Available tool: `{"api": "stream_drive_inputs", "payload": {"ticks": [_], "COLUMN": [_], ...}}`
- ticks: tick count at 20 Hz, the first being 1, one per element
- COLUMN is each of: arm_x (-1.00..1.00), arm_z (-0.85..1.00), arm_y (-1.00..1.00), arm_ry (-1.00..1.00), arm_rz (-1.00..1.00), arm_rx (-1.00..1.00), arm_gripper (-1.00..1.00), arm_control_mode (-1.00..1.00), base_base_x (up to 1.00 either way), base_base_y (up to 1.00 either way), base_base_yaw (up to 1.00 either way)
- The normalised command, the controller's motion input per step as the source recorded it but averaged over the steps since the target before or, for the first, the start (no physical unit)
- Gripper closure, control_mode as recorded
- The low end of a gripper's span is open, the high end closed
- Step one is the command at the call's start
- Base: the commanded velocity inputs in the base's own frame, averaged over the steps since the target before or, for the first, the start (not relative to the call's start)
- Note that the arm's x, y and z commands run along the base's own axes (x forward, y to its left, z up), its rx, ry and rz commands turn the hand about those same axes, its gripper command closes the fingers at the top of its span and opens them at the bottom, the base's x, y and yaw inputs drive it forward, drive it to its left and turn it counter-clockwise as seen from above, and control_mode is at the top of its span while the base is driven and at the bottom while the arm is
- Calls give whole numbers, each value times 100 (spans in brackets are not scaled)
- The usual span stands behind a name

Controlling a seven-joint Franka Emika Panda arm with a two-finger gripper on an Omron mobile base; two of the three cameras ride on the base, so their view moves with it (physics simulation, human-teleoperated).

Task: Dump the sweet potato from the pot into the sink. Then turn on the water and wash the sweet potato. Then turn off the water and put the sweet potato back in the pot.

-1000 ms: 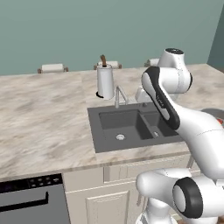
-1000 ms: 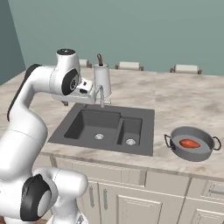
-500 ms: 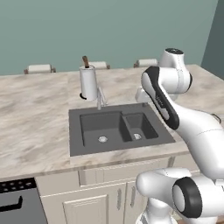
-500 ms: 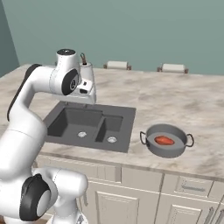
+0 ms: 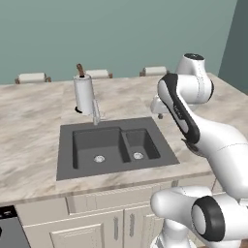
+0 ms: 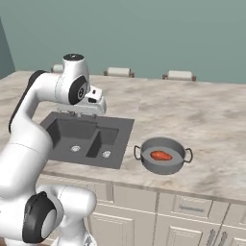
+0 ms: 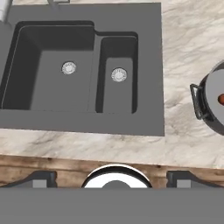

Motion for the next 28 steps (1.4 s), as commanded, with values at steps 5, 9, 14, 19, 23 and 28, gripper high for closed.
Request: {"api": "stream_drive_inputs", "payload": {"ticks": [5, 9, 14, 19, 23, 28], "arm_x": [0, 0, 0, 28, 62, 46], "arm_z": [0, 0, 0, 0, 0, 0], "arm_y": [0, 0, 0, 0, -2, -18], "arm_ry": [0, 0, 0, 5, 10, 5], "arm_rz": [0, 0, 0, 0, 0, -1], "arm_rx": [0, 0, 0, 2, 2, 0], "arm_gripper": [-100, -100, -100, -100, -100, -100], "arm_control_mode": [100, 100, 100, -100, -100, -100], "base_base_x": [52, 66, 91, 53, 0, 0], "base_base_y": [-21, -20, -14, 0, 0, 0], "base_base_yaw": [0, 0, 0, 0, 0, 0]}}
